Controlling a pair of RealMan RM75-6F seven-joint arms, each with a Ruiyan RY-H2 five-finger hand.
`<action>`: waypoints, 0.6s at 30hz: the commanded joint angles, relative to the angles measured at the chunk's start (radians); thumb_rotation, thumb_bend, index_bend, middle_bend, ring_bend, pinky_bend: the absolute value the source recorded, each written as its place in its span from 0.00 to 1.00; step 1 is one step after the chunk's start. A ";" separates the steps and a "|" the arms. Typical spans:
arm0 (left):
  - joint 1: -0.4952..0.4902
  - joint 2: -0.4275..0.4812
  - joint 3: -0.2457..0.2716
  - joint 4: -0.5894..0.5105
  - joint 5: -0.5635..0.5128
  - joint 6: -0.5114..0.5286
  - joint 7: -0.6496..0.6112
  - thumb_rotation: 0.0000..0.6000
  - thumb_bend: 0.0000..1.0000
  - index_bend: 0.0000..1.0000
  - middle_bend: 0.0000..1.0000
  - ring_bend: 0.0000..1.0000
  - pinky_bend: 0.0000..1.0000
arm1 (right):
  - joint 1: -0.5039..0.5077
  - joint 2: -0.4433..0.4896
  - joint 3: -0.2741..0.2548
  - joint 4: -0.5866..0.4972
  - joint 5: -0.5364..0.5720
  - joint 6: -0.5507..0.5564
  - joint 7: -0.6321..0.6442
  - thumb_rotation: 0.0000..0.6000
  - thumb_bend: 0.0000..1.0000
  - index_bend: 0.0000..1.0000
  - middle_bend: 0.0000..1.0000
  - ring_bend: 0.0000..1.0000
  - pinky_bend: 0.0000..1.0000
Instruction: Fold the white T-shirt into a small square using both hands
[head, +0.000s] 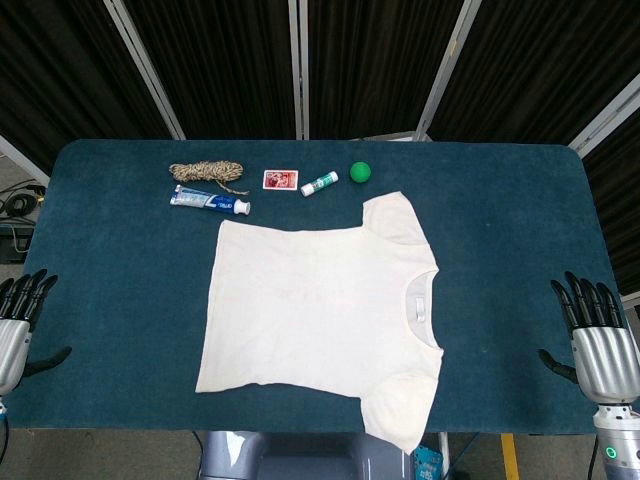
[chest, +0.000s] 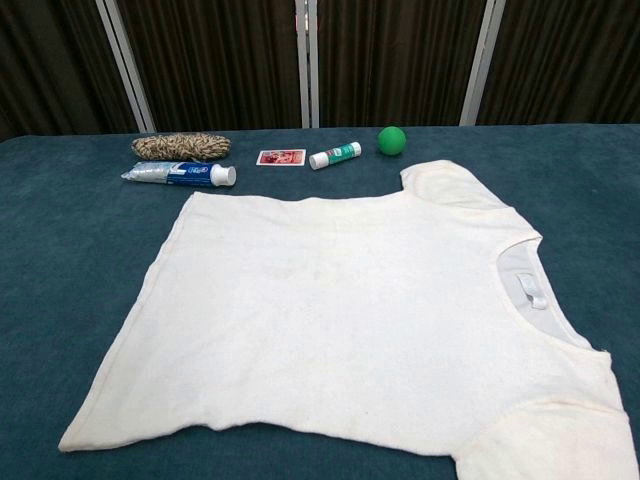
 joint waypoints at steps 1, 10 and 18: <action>0.001 -0.001 0.000 0.001 0.002 0.004 -0.001 1.00 0.00 0.00 0.00 0.00 0.00 | -0.001 0.002 -0.001 -0.004 -0.001 0.000 -0.002 1.00 0.00 0.00 0.00 0.00 0.00; 0.001 -0.003 0.000 0.003 0.011 0.010 -0.001 1.00 0.00 0.00 0.00 0.00 0.00 | 0.001 0.011 -0.014 -0.012 0.003 -0.026 0.001 1.00 0.00 0.00 0.00 0.00 0.00; -0.006 -0.013 0.003 -0.001 0.005 -0.010 0.026 1.00 0.00 0.00 0.00 0.00 0.00 | 0.080 -0.019 -0.126 0.143 -0.190 -0.138 0.190 1.00 0.00 0.20 0.01 0.00 0.00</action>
